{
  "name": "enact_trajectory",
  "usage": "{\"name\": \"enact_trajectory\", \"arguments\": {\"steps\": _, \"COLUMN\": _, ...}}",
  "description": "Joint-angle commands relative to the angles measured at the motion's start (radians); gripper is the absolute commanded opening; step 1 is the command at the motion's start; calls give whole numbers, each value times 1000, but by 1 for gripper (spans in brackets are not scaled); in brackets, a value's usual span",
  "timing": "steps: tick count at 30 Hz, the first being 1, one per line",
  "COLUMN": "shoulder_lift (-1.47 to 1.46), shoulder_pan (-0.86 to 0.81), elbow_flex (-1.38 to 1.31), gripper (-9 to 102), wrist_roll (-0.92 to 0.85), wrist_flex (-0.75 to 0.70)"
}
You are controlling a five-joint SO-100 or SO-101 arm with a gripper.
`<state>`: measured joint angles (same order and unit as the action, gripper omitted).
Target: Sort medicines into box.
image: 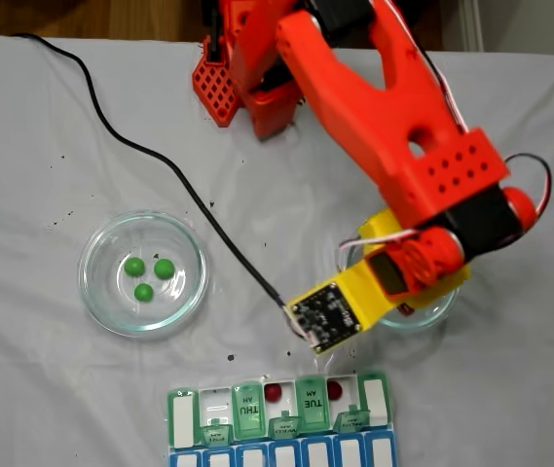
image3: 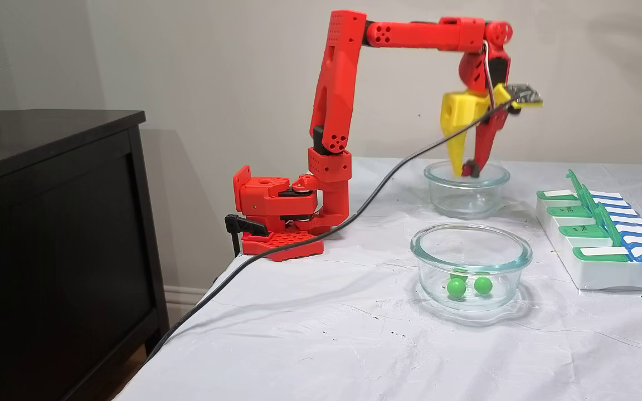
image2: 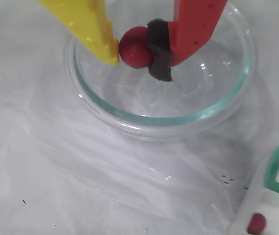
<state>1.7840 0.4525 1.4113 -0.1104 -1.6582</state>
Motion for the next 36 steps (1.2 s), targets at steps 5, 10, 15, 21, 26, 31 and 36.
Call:
{"name": "enact_trajectory", "arguments": {"steps": 5, "shoulder_lift": 241, "shoulder_pan": -186, "elbow_flex": -130, "gripper": 0, "wrist_roll": -95, "wrist_flex": 23}}
{"name": "enact_trajectory", "arguments": {"steps": 10, "shoulder_lift": 272, "shoulder_pan": -382, "elbow_flex": 97, "gripper": 0, "wrist_roll": -252, "wrist_flex": 282}}
{"name": "enact_trajectory", "arguments": {"steps": 15, "shoulder_lift": 482, "shoulder_pan": -512, "elbow_flex": 462, "gripper": 0, "wrist_roll": -316, "wrist_flex": 695}}
{"name": "enact_trajectory", "arguments": {"steps": 21, "shoulder_lift": 541, "shoulder_pan": -569, "elbow_flex": 652, "gripper": 0, "wrist_roll": -324, "wrist_flex": 902}}
{"name": "enact_trajectory", "arguments": {"steps": 26, "shoulder_lift": 565, "shoulder_pan": -554, "elbow_flex": 758, "gripper": 0, "wrist_roll": -314, "wrist_flex": 1045}}
{"name": "enact_trajectory", "arguments": {"steps": 31, "shoulder_lift": 506, "shoulder_pan": -563, "elbow_flex": 772, "gripper": 0, "wrist_roll": -298, "wrist_flex": 1150}}
{"name": "enact_trajectory", "arguments": {"steps": 36, "shoulder_lift": 471, "shoulder_pan": -563, "elbow_flex": 788, "gripper": 0, "wrist_roll": -287, "wrist_flex": 1267}}
